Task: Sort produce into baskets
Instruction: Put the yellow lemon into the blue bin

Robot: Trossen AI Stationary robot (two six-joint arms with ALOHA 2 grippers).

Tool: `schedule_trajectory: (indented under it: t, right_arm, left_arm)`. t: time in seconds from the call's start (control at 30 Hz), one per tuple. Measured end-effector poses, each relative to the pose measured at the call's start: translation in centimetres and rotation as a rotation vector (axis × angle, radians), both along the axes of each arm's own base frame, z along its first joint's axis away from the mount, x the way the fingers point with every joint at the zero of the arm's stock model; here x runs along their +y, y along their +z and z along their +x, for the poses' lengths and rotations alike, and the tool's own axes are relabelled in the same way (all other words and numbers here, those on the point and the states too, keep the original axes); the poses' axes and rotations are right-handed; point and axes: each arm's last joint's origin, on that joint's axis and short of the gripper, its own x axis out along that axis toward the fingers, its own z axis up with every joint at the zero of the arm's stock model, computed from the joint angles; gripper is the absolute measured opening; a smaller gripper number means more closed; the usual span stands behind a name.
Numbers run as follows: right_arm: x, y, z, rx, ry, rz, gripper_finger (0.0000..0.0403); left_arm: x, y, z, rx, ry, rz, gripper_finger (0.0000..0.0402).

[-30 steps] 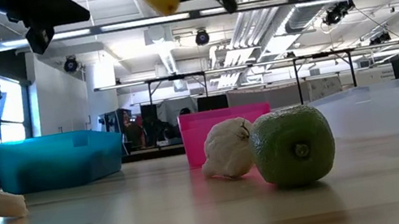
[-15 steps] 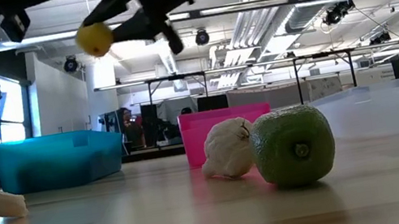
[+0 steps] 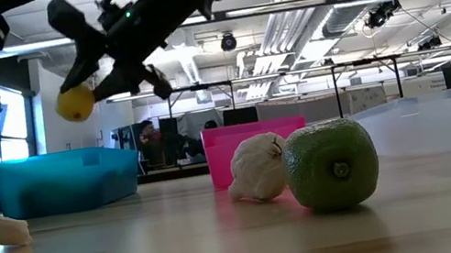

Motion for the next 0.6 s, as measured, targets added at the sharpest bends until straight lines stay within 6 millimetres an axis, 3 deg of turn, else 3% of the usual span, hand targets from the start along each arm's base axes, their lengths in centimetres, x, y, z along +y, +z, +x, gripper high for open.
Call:
schedule_trajectory:
  t: [0.2,0.6]
  right_arm:
    - [-0.8,-1.7,1.3,0.017,-0.005,0.079,0.0122]
    - [-2.2,-3.3,1.3,0.062,-0.050,0.131,0.0184]
  left_arm:
    - [0.1,-0.2,-0.1,0.017,0.015,0.005,0.0000]
    - [0.2,-0.4,-0.1,0.043,0.059,0.018,0.0000]
